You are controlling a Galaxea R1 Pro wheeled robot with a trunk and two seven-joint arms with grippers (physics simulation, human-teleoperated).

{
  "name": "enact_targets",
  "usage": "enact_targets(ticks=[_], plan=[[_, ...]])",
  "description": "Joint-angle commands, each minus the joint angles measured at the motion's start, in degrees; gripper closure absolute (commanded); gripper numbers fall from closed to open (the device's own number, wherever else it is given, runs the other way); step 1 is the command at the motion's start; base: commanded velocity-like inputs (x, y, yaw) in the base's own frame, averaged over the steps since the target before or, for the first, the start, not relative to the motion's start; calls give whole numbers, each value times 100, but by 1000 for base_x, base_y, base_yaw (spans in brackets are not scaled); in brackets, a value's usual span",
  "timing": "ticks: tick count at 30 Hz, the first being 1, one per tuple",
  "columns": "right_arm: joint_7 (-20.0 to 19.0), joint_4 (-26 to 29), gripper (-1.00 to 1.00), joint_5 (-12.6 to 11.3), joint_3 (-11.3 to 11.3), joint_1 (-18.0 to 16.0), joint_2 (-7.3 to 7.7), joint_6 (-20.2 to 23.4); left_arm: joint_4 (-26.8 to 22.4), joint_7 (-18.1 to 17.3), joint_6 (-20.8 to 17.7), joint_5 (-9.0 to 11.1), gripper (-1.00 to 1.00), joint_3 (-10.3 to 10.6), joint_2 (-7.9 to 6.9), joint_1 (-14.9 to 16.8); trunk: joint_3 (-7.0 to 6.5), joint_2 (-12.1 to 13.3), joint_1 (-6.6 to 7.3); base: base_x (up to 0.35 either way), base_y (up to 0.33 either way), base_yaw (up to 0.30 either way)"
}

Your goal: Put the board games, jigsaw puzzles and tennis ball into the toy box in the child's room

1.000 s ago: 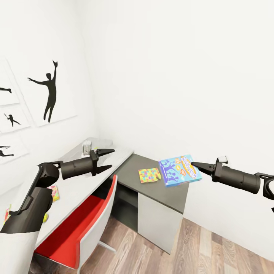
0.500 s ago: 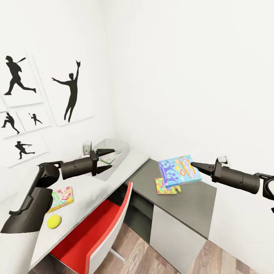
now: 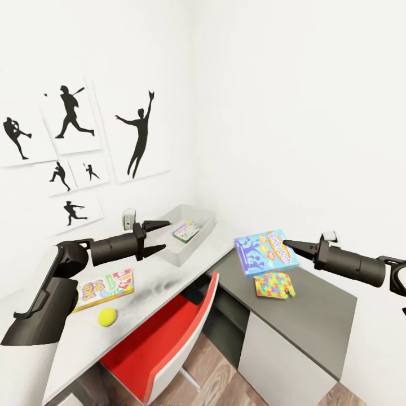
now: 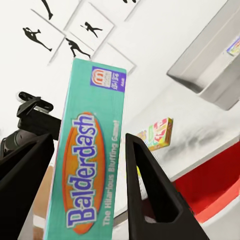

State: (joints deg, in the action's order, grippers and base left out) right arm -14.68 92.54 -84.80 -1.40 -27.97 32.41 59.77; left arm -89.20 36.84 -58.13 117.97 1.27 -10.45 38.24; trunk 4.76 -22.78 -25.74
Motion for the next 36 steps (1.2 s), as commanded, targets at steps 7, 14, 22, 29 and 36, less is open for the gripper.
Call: enact_targets(ticks=[7, 14, 22, 29, 36], plan=[[-61, 1, 100, 16, -17, -6, 2, 23, -1, 60, 7, 55, -100, 5, -1, 8, 13, -14, -4, 7, -2, 293], [-61, 1, 100, 16, -22, -1, 2, 23, -1, 60, 7, 52, -100, 5, -1, 8, 13, -14, -4, 68, -65, 293], [-61, 1, 100, 15, -34, -3, 2, 23, -1, 60, 10, 51, -100, 4, -1, 8, 13, -14, -4, 52, -52, 294], [-61, 1, 100, 16, -50, -4, 2, 23, -1, 60, 12, 51, -100, 5, -1, 8, 13, -14, -4, 7, -7, 294], [-61, 1, 100, 16, -53, -5, 2, 23, -1, 60, 12, 51, -100, 5, -1, 8, 13, -14, -4, 1, -1, 294]])
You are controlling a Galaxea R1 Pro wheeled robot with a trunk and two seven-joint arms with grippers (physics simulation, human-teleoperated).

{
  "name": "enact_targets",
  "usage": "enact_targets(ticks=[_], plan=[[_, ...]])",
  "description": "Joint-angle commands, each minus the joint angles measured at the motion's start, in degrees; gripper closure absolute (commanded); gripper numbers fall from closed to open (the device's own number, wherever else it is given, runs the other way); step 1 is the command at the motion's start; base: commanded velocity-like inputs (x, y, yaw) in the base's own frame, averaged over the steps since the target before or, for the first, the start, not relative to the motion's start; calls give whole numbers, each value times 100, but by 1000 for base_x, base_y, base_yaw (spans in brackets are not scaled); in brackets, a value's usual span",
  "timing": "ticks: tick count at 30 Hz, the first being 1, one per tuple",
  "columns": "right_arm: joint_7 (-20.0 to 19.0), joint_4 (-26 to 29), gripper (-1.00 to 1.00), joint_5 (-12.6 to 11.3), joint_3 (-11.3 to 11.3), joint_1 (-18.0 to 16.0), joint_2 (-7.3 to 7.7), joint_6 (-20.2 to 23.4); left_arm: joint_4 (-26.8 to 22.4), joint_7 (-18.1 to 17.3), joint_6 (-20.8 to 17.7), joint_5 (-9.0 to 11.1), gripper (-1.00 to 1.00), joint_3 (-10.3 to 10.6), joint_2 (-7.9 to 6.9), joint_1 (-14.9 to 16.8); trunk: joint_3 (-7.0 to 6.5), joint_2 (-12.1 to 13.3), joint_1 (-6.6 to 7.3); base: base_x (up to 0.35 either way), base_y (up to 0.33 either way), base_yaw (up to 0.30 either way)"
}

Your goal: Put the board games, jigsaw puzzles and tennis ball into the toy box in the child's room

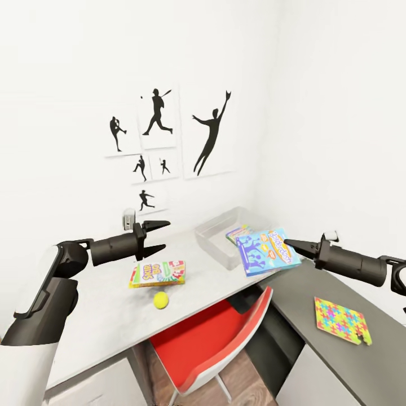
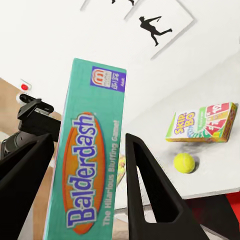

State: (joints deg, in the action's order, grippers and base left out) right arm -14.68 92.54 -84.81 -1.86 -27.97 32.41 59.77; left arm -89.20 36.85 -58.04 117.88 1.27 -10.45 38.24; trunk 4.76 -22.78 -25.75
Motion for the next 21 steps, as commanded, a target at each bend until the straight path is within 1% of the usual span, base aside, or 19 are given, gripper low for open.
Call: enact_targets(ticks=[1, 7, 10, 14, 21], plan=[[-61, 1, 100, 17, -7, -5, 2, 23, -1, 59, 3, 60, -100, 5, -1, 8, 13, -14, -4, 0, 0, 294], [-63, 1, 100, 15, -12, -5, 2, 23, -1, 59, 3, 60, -100, 5, -1, 8, 13, -14, -4, 0, 0, 287], [-66, 1, 100, 16, -19, -4, 2, 23, -1, 59, 3, 60, -100, 5, -1, 8, 13, -14, -4, 0, 0, 182], [-69, 1, 100, 15, -23, -6, 2, 23, -1, 65, 3, 44, -100, 5, -1, 8, 13, -14, -4, 59, -67, 74], [-70, 1, 100, 15, -25, -6, 2, 23, -1, 64, 3, -61, -100, 5, -1, 8, 13, -14, -4, 149, -184, 24]])
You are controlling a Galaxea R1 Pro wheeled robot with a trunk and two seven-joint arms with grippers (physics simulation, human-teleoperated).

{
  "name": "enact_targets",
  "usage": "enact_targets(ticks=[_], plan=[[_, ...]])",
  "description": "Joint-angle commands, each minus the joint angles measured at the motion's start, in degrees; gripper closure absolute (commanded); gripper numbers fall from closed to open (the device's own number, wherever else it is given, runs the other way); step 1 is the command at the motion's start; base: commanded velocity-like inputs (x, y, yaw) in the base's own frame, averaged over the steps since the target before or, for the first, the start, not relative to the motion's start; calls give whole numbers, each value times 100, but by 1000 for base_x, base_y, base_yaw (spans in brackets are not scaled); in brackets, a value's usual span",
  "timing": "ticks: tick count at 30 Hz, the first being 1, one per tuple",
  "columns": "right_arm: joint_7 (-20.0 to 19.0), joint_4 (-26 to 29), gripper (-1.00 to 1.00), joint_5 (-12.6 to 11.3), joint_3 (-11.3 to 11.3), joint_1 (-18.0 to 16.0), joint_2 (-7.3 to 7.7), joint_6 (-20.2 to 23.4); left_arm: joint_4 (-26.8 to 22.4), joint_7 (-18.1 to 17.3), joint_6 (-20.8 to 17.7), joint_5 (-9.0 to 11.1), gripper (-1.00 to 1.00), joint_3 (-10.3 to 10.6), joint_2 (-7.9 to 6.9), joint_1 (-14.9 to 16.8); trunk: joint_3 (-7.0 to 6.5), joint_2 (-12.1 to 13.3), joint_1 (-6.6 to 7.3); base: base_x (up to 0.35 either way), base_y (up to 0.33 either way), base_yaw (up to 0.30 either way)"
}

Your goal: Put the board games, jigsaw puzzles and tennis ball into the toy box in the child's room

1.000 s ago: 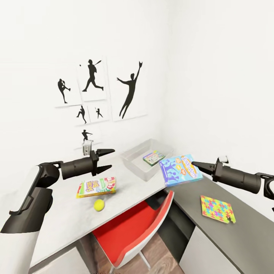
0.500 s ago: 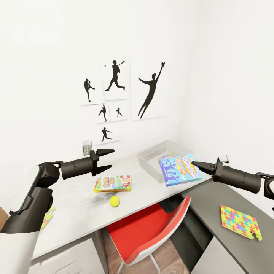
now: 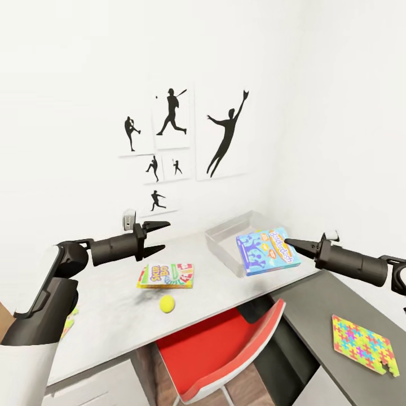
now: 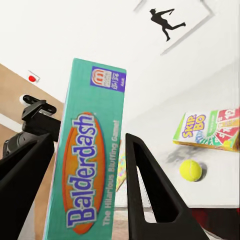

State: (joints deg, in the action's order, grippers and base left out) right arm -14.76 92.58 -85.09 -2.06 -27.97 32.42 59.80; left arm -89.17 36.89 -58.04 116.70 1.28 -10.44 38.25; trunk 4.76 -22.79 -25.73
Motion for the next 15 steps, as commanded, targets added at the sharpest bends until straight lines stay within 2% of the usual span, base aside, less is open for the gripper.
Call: enact_targets(ticks=[1, 7, 12, 15], plan=[[-62, -3, 100, 44, -5, -6, 1, 20, -4, 59, 3, 45, -100, 3, -2, 7, 13, -13, -6, 180, -224, 10], [-62, -3, 100, 45, -5, -6, 1, 20, -4, 56, 3, 7, -100, 1, -2, 7, 13, -13, -6, 136, -168, 5], [-62, -3, 100, 45, -7, -7, 1, 20, -4, 56, 3, -1, -100, 3, -2, 7, 12, -13, -6, 44, -54, 37], [-62, -3, 100, 45, -10, -7, 1, 20, -4, 54, 3, -4, -100, 3, -2, 7, 9, -13, -6, 21, -26, 142]])
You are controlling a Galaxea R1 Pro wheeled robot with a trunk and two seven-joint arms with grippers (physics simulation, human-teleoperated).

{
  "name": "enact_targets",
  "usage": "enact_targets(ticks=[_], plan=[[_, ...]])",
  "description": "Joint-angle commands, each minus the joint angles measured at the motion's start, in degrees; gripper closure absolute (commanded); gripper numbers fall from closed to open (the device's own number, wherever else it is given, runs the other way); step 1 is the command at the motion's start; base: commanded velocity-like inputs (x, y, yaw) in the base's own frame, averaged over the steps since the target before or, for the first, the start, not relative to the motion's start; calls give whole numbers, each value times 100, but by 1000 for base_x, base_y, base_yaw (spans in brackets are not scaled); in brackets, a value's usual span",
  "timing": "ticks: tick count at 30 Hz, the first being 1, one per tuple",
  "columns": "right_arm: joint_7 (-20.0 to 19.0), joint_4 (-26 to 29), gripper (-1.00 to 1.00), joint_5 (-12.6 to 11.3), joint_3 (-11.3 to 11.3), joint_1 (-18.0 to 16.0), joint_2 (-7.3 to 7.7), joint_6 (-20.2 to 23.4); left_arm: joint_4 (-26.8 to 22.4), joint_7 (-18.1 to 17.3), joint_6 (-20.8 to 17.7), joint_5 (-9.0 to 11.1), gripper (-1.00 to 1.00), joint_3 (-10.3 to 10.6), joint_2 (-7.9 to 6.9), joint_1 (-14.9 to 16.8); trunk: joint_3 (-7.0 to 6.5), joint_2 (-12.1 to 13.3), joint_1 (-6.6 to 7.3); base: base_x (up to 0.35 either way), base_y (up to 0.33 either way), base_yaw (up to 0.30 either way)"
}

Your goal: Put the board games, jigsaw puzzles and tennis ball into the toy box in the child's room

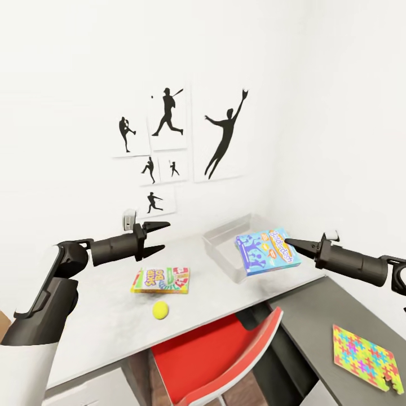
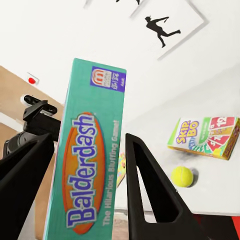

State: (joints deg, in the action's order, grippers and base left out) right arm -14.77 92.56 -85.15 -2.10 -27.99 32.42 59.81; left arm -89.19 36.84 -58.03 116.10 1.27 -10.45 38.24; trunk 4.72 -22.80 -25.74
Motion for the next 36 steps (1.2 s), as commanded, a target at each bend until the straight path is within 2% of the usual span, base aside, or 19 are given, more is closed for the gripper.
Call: enact_targets(ticks=[1, 14, 36], plan=[[-61, -1, 100, 52, -6, -4, 2, 19, -2, 60, 3, 56, -100, 5, -1, 8, 11, -12, -4, 13, -16, 193], [-63, -1, 100, 51, -8, -2, 2, 19, -2, 61, 3, 53, -100, 5, -1, 8, 0, -12, -4, 4, -5, 191], [-63, -1, 100, 51, -4, -4, 2, 19, -2, 61, 3, 46, -100, 5, -1, 8, -1, -12, -4, 0, -59, 12]])
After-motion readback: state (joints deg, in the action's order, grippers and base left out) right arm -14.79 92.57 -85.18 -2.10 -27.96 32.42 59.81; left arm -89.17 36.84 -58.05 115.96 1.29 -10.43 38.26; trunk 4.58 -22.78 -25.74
